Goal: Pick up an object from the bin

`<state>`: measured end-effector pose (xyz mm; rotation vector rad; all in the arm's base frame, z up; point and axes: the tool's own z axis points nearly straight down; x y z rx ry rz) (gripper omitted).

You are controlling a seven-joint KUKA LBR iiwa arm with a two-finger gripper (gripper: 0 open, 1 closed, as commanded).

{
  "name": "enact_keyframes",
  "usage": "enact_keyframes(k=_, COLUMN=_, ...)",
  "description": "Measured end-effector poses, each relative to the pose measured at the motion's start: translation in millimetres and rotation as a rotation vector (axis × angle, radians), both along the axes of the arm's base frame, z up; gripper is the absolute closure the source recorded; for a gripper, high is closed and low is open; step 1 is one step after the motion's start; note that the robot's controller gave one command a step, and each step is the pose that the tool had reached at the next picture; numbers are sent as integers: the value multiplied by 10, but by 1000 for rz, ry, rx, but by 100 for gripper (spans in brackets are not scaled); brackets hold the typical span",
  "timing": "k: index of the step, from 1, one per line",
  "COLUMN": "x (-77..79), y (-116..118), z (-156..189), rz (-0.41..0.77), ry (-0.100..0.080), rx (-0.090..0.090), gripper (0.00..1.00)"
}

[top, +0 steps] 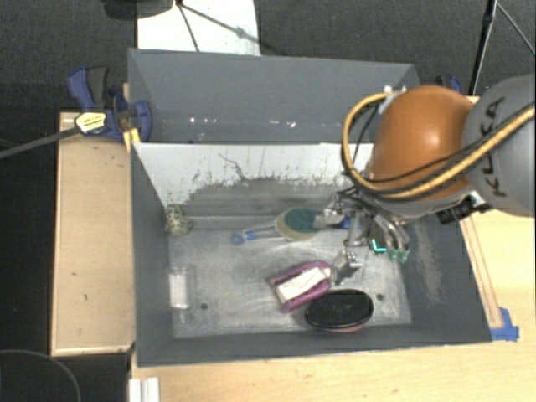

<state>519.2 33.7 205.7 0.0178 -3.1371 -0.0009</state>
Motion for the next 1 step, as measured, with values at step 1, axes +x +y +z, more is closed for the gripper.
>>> enact_keyframes(k=1, x=86, y=0, z=-1284, rz=214, ry=-7, rx=1, gripper=0)
